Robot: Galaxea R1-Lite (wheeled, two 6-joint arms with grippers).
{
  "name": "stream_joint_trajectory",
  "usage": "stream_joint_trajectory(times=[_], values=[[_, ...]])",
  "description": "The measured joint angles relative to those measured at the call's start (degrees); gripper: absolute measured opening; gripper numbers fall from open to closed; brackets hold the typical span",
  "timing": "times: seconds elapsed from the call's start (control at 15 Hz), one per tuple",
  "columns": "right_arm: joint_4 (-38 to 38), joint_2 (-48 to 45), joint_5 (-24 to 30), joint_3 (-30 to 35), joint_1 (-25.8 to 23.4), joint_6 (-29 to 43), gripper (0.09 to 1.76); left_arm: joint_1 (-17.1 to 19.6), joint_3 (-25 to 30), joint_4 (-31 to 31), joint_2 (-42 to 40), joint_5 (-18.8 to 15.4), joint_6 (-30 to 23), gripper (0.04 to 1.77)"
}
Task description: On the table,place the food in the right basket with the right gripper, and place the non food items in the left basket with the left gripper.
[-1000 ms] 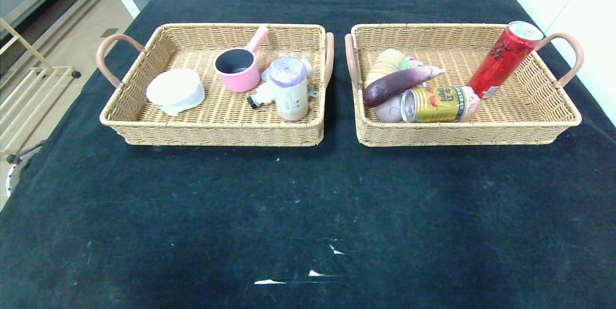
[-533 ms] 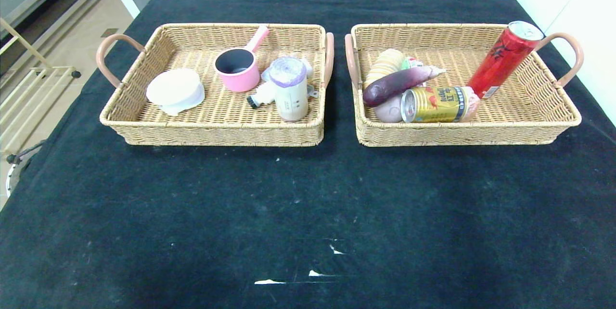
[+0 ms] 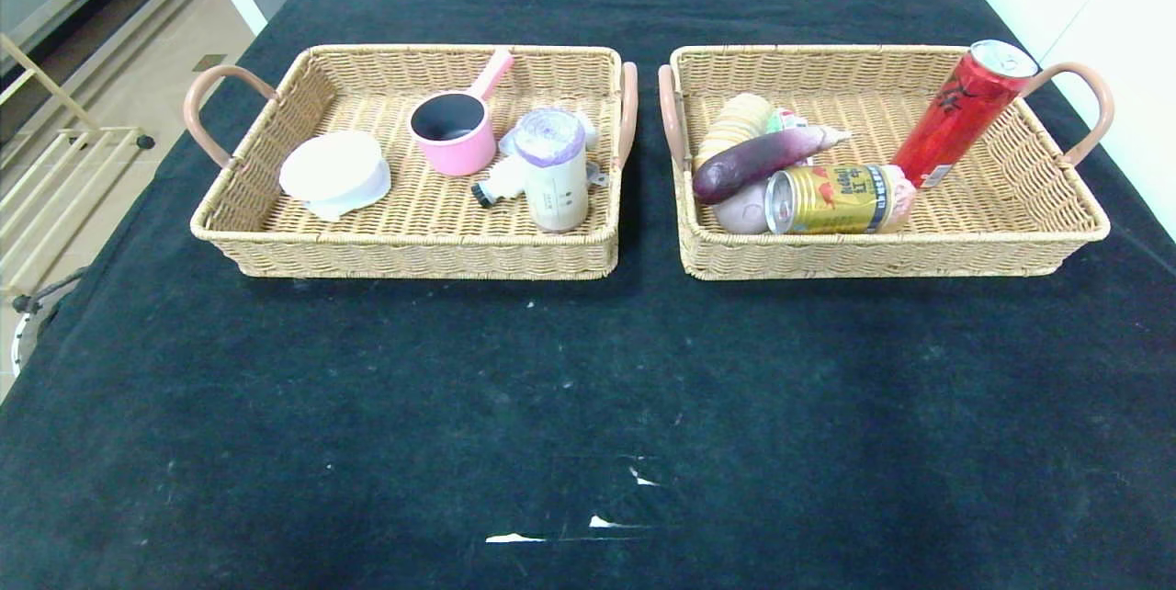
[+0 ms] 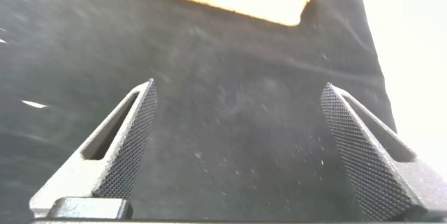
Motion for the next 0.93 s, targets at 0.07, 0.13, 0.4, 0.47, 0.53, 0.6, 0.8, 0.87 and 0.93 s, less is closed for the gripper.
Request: stream_joint_trajectory(times=[0.07, 0.13, 0.4, 0.47, 0.53, 0.6, 0.8, 0.87, 0.93], values=[[-1.16, 0.00, -0.46, 2.24, 0.00, -0.91, 1.71, 0.00, 1.95, -1.16, -0.05, 0.41, -0.09, 1.72], [-2.54, -0.02, -0.66, 4.24, 0.00, -1.76, 1.71, 0.00, 3.47, -1.78, -0.07, 0.55, -0.24, 1.72], [-7.12, -0.02, -1.27, 11.86, -0.02, -2.36, 1.71, 0.00, 8.81, -3.68, -0.07, 1.51, -1.99, 1.72], [-6.49, -0.02, -1.88, 12.63, -0.02, -2.32, 1.71, 0.00, 10.20, -3.94, -0.07, 1.51, -2.71, 1.72], [-5.08, -0.02, -2.10, 13.04, 0.00, -2.32, 1.71, 0.00, 11.02, -3.88, -0.07, 1.38, -3.36, 1.72], [-3.91, -0.02, -2.23, 13.24, 0.00, -2.29, 1.71, 0.00, 11.58, -3.66, -0.07, 1.32, -3.84, 1.72], [-3.33, -0.02, -2.29, 13.37, 0.00, -1.24, 1.71, 0.02, 13.37, -3.41, -0.07, -0.37, -4.12, 1.72], [-3.24, -0.02, -2.32, 13.40, 0.00, -0.55, 1.71, 0.02, 13.89, -3.52, -0.07, -0.44, -4.12, 1.72], [-3.17, -0.02, -2.82, 13.40, 0.00, 0.63, 1.71, 0.02, 14.14, -3.61, -0.07, -0.48, -4.12, 1.72]])
